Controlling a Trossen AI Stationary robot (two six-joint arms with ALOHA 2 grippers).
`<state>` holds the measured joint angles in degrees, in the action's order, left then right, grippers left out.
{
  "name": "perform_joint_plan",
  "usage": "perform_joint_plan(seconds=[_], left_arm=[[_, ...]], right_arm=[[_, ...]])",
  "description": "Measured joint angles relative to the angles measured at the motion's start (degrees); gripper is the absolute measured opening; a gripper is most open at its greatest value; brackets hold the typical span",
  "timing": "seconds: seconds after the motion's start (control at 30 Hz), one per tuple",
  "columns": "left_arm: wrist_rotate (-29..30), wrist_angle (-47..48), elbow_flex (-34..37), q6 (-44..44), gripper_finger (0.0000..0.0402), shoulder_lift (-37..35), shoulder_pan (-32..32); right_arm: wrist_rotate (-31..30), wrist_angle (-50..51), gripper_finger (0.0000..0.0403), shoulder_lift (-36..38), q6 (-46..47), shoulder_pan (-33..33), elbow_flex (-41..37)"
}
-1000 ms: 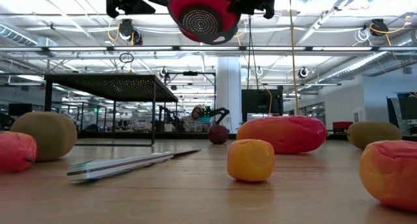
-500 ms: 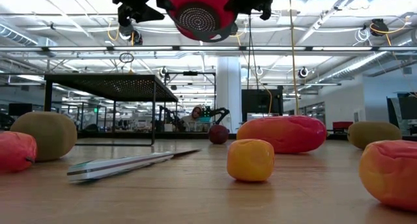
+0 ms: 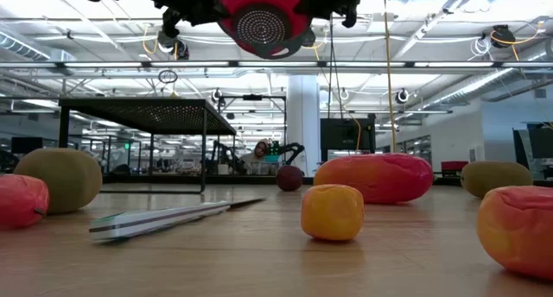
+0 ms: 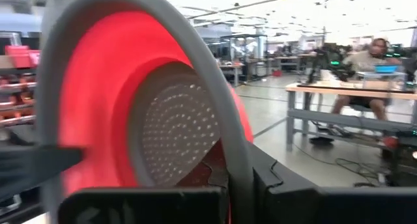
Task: Pick & Place Fruit
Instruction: Put the red strainer bowl on the shelf
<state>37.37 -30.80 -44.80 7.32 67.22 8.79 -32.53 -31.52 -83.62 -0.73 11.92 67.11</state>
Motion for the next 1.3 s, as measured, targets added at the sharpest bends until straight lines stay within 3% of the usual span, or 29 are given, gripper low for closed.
perform_joint_plan(seconds=[0.33, 0.57, 0.97, 1.3], left_arm=[[3.4, 2.4, 0.1, -1.4, 0.0006, -0.3, 0.3], [3.1, 3.3, 0.1, -1.3, 0.0003, -0.5, 1.6], [2.7, 9.1, 0.1, 7.7, 0.0002, -2.2, 4.5], [1.3, 19.5, 0.1, 16.9, 0.0002, -7.6, 7.4]], right_arm=[[2.9, 5.6, 0.0053, 0.1, -3.2, 0.1, 0.0], [3.3, 11.9, 0.0118, 0.1, -3.3, 0.5, 0.1], [2.6, 12.3, 0.0227, 0.1, -3.4, 0.6, 0.0], [2.3, 18.5, 0.0256, 4.7, -3.5, 0.6, 0.0]])
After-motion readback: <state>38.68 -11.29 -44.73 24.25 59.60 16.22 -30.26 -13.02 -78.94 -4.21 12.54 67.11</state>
